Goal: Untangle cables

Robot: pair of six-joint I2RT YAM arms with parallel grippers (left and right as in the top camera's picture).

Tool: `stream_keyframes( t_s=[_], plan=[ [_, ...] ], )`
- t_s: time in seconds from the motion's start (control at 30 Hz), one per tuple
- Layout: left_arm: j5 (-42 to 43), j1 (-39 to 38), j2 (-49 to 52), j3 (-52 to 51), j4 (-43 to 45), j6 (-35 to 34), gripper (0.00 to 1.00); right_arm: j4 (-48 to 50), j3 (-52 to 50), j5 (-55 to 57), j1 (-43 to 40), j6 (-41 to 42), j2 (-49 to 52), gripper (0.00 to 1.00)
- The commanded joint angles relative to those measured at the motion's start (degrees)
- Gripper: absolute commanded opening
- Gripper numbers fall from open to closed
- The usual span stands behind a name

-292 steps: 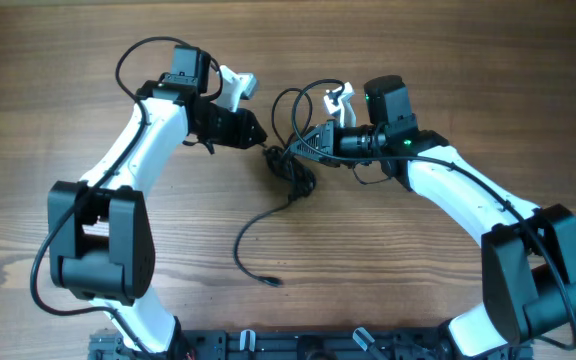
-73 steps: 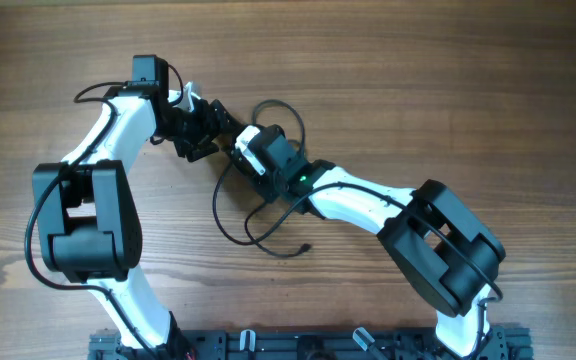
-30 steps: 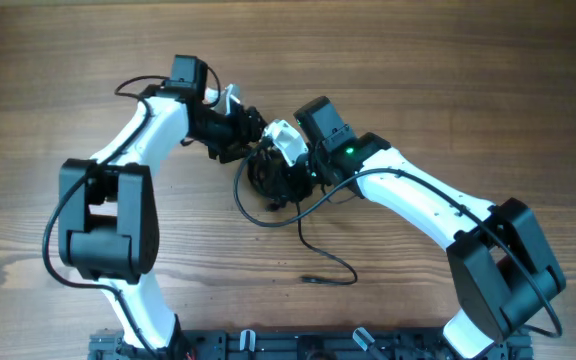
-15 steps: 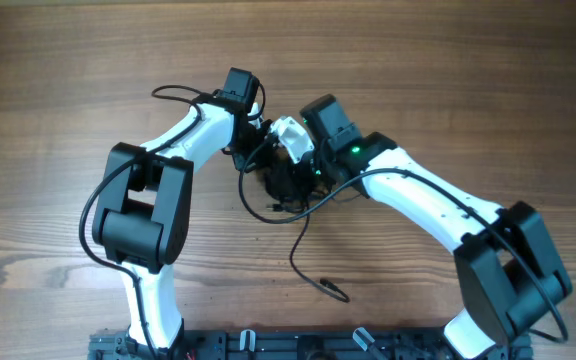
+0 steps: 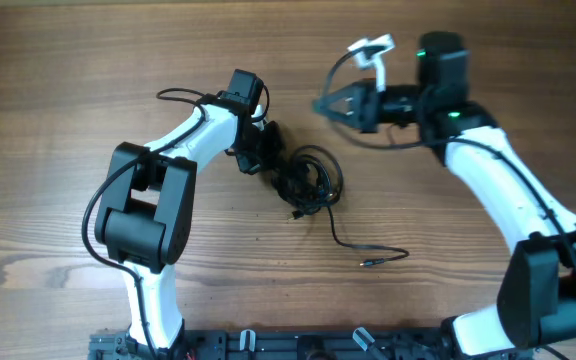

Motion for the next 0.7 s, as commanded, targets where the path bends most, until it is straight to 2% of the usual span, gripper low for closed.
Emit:
stream_keyframes(
  t_s=[0.0,0.07,0.13,0.17,0.2,0.27,0.33,0.47,0.57,0.67],
  plan=[
    [-3.3,0.1,2.3,-0.6,0.1,0.6,0.04,-9.4,0.4,-2.6,-1.5,-1.6,-0.2,0.04],
    [-1.9,0.1,2.3,-0.6,0.2,0.7,0.04,-19.4,0.4,3.1,-0.2,-7.7,-0.2,0.06],
    [-1.4,0.2,2.3,-0.6,0.3,0.7,0.04,-27.3,0.4,13.5,1.9,-8.5,-0.2,0.34],
    [-1.4,0.2,2.3,-0.6,0.5,0.7,0.04,-29.5,0.4,18.6,2.7,-7.7,-0.2,0.82],
    [-1.4,0.2,2.3,-0.6,0.5,0.7,0.04,-30.5,0.4,24.1,3.4,-6.4,-0.2,1.00],
    [-1.4,0.2,2.3,-0.6,0.7,0.7,0.04,-30.4,0.4,35.2,4.4,-2.3,-0.2,1.00],
    [-1.4,0.2,2.3,-0.6,0.9,0.7,0.05,-29.7,0.4,45.6,4.7,7.1,-0.2,1.00],
    [-1.4,0.2,2.3,-0.6,1.1,0.7,0.05,-29.7,0.4,58.6,4.7,22.0,-0.2,1.00],
    [-1.4,0.2,2.3,-0.6,1.1,0.7,0.06,-29.7,0.4,62.6,4.7,28.8,-0.2,1.00],
    [-1.4,0.2,2.3,-0.6,1.1,0.7,0.06,-29.7,0.4,62.6,4.7,30.9,-0.2,1.00]
  ],
)
